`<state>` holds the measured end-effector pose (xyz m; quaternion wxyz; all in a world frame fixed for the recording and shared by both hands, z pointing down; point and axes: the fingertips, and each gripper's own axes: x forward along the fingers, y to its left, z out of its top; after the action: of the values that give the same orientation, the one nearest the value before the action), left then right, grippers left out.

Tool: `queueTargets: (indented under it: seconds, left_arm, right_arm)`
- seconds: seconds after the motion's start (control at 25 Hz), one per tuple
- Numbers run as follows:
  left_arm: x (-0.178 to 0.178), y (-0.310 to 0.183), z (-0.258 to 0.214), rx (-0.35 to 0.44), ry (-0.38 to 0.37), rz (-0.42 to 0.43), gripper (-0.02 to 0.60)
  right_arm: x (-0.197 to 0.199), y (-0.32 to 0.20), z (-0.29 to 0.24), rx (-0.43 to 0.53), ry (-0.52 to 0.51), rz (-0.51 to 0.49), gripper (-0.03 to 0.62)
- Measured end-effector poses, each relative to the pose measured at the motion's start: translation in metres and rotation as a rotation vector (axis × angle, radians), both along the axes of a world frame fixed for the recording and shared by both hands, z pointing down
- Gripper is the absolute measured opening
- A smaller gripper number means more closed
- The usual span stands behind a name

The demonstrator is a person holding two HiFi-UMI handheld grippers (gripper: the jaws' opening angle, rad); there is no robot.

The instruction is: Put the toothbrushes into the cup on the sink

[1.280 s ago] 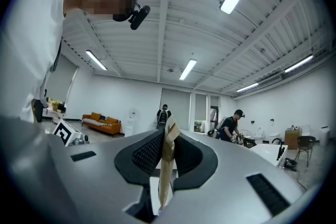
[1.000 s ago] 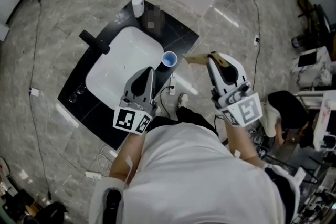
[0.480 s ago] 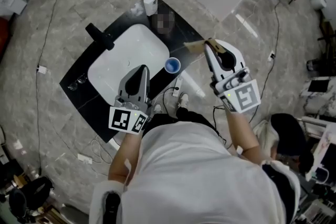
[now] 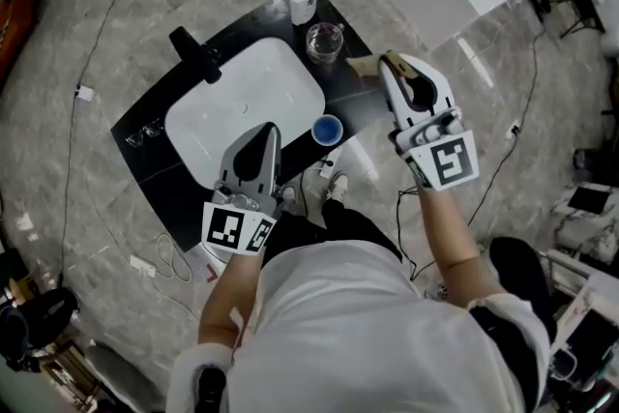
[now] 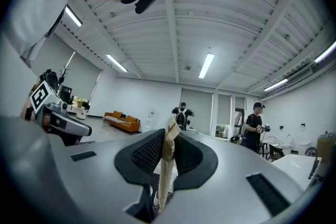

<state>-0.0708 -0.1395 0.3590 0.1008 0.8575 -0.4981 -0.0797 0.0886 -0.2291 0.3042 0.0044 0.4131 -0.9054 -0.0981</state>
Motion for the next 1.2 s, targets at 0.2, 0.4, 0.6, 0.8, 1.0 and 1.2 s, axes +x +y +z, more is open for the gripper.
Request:
queueTargets:
  seconds: [0.2,0.4,0.6,0.8,1.0,1.2]
  left_arm:
    - [-0.002,-0.01,0.011,-0.016,-0.012,-0.028,0.003]
    - [-0.005,-0.016,0.024,-0.038,-0.003,-0.05,0.003]
    - [-0.009,-0.021,0.03,-0.053,-0.01,-0.064,0.003]
    - [-0.017,-0.025,0.039,-0.067,-0.019,-0.076,0.002]
    - [-0.028,-0.028,0.046,-0.084,-0.018,-0.093,0.002]
    - [-0.034,-0.03,0.052,-0.09,-0.022,-0.109,0.002]
  right_arm:
    - [-0.014,-0.028,0.013,0.022,0.014,-0.036,0.064]
    - [-0.025,-0.051,0.032,0.042,0.045,-0.059,0.064]
    - [-0.032,-0.066,0.044,0.055,0.056,-0.064,0.064]
    - [-0.041,-0.082,0.06,0.065,0.068,-0.067,0.064]
    - [-0.053,-0.092,0.08,0.066,0.094,-0.079,0.064]
    - [-0.056,-0.101,0.103,0.045,0.122,-0.073,0.064]
